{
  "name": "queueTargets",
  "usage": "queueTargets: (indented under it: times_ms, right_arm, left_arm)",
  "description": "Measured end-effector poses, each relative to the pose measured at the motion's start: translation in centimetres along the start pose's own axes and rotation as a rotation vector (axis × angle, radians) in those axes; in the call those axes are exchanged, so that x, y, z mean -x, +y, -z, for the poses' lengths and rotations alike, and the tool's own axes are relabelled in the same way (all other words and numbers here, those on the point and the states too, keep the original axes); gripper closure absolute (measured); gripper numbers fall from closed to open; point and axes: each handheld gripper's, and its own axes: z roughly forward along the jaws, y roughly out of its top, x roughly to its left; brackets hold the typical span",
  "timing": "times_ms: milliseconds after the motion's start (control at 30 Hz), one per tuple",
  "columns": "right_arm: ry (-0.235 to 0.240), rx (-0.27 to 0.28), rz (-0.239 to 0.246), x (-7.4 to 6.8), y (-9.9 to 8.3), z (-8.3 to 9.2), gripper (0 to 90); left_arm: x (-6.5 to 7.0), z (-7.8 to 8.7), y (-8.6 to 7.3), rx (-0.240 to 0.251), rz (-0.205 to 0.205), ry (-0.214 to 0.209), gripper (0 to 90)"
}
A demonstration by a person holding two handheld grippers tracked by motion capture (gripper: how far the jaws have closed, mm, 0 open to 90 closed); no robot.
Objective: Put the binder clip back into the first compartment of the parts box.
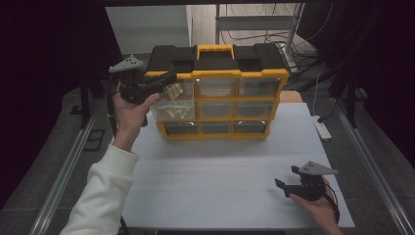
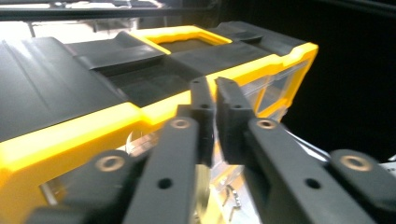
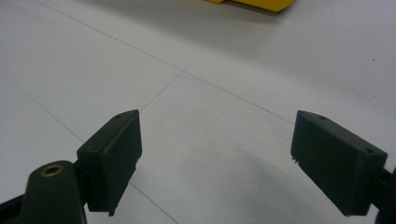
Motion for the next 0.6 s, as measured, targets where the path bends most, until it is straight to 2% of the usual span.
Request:
queueTargets:
  times_ms: [67, 167, 233, 300, 333, 533, 600]
  right_arm:
    - [-0.001, 0.000, 0.000, 0.0, 0.0, 0.0, 16.5]
    - [-0.003, 0.000, 0.003, 0.0, 0.0, 0.0, 16.5]
    - [-0.003, 0.000, 0.002, 0.0, 0.0, 0.0, 16.5]
    - [-0.003, -0.001, 0.002, 0.0, 0.0, 0.1, 16.5]
    - [-0.002, -0.001, 0.003, 0.0, 0.0, 0.1, 16.5]
    - [-0.009, -0.001, 0.003, -0.1, 0.0, 0.1, 16.4]
    - [-0.009, -0.001, 0.003, -0.1, 0.1, 0.1, 16.5]
  left_arm:
    - [0.2, 0.4, 0.0, 0.021, 0.004, -0.019, 58.1]
    - [0.6, 1.0, 0.0, 0.039, 0.000, -0.051, 44.2]
    - [1.1, 1.5, -0.2, 0.034, 0.003, -0.079, 37.5]
    - [1.4, 1.7, -0.4, 0.034, -0.002, -0.074, 29.5]
    - [2.0, 2.2, -0.7, 0.033, -0.016, -0.070, 28.3]
    - [4.3, 3.9, -2.9, 0.018, -0.055, -0.136, 24.9]
    - [4.9, 4.2, -3.9, 0.004, -0.065, -0.145, 24.7]
